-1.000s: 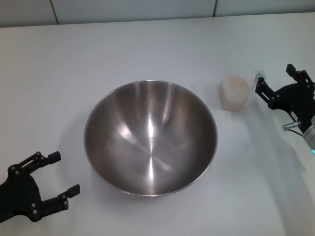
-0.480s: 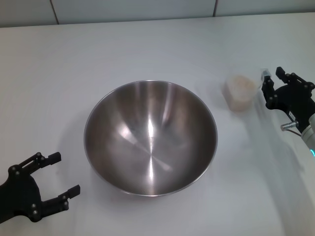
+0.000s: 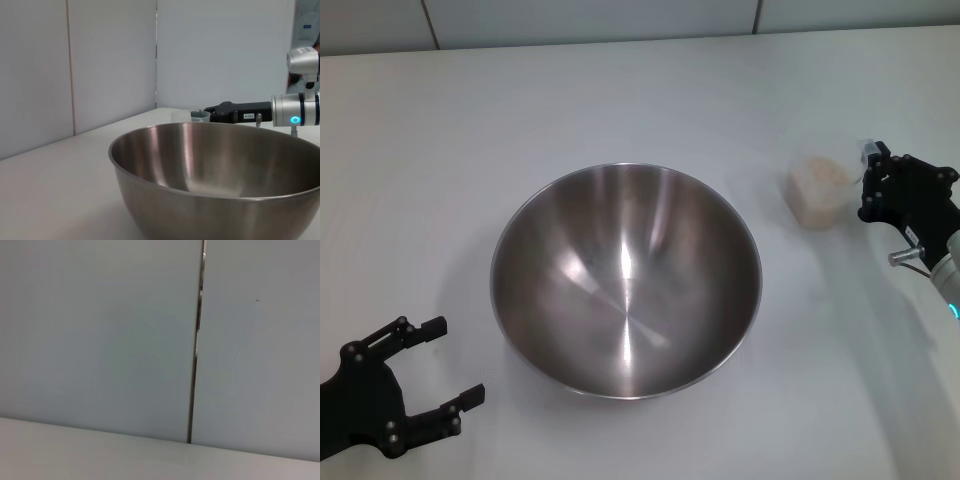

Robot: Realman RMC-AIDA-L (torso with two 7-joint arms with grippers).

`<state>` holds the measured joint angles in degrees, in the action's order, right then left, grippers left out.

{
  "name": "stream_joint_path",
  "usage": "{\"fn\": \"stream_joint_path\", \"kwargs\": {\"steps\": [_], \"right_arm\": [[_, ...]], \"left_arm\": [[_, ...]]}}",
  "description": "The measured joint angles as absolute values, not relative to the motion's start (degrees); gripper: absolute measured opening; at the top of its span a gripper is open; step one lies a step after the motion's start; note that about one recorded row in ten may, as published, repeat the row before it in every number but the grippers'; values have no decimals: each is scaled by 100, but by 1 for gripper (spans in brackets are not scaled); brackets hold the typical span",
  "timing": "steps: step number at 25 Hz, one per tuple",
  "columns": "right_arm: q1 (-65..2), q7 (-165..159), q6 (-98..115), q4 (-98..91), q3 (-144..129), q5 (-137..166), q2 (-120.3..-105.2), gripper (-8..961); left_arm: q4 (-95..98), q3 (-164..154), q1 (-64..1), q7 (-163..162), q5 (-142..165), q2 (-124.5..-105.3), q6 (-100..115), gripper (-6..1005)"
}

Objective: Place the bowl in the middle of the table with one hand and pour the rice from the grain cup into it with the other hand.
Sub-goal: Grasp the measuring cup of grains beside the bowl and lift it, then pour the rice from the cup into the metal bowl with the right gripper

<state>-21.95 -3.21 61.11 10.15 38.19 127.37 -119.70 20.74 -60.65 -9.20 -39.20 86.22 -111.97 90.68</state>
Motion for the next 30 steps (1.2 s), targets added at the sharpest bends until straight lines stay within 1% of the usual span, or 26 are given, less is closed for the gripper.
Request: {"fn": "stream_joint_path", "kwargs": {"steps": [6,12,16,20,23,27,30], "right_arm": [[-2065,-302,6680,1052,3831,12739,-11969,10],[-1814,-145,8166,1208,3732,12936,-11965,12],[-1780,718,8964,1621,3430,13033,-11967,14],[-2012,1955,8982,1957,2893,13042,-11973,16],[-2155,3281,8591,2262,2424,13043,-11989,17],[-2160,5634,7941,2711,2062,13043,-11989,19],[-2132,7145,7851,2834,1771,13046,-11989,20]], "left_arm": [[2074,-6056,-923,-3920,8623,-11197,9068,864],[2074,-6049,-916,-3920,8622,-11197,9069,863],[2075,-6048,-908,-3920,8622,-11205,9070,863],[2075,-6055,-903,-3920,8622,-11206,9070,863],[2075,-6056,-900,-3920,8622,-11209,9071,864],[2074,-6056,-906,-3920,8622,-11214,9071,864],[2075,-6066,-914,-3920,8622,-11215,9061,864]]}}
